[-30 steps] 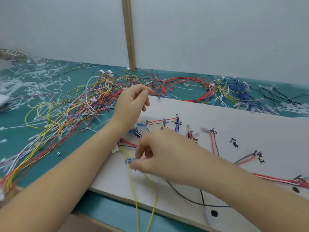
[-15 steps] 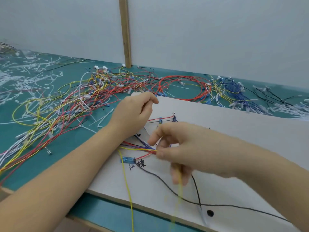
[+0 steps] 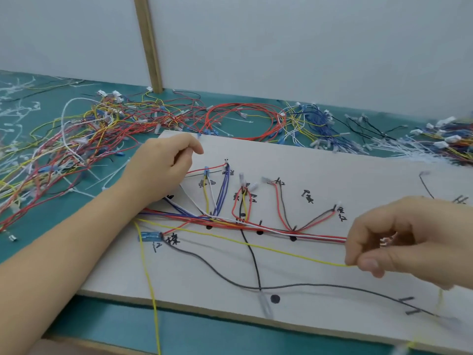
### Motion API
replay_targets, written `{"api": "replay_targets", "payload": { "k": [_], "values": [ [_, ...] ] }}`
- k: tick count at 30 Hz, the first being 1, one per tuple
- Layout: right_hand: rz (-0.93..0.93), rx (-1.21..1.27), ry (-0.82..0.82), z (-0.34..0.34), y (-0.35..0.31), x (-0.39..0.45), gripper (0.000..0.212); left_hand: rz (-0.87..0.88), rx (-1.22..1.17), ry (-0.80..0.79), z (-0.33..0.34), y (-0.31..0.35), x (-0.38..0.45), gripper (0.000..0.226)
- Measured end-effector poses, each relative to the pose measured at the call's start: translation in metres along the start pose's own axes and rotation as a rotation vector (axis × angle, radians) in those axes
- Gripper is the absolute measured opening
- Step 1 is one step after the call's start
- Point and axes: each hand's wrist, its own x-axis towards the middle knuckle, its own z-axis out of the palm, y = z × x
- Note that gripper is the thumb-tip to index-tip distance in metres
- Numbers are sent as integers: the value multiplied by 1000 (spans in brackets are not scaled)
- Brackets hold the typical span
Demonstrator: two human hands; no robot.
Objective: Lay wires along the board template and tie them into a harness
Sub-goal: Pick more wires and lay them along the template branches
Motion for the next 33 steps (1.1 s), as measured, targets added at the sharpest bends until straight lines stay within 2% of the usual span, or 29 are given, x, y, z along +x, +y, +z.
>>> {"api": "replay_targets", "payload": {
  "k": [4,8,10,13,17,20,22,25,29,31,33],
  "values": [
    [5,168,-23,-4,5,-16,10,-13,30,-22,-1,0,0,31],
    [-56,211,72,-19,11,-29,50,5,61,-26,-1,-1,0,22],
    [-28,175,107,-20,18,-34,42,6,59,-23,0,-1,-1,23],
    [137,-9,68,-11,34,-38,7,-1,52,-17,0,-2,-1,30],
    [204,-46,-16,-8,48,-39,25,8,65,-16,1,-4,-1,30],
    [194,-2,-39,-12,54,-38,24,13,74,-14,1,-4,-1,29],
    [192,37,-60,-13,56,-38,12,19,81,-7,1,-3,-1,29],
    [189,33,-92,-9,60,-36,24,13,76,-5,0,-3,-2,29],
    [207,-104,-84,-3,66,-28,29,5,67,-8,0,-3,-1,29],
    [200,-223,-37,-7,68,-25,32,-14,32,7,-1,-2,-1,29],
    [96,-435,72,-8,56,-20,37,-42,-28,22,-2,-1,-1,25]
  ]
}}
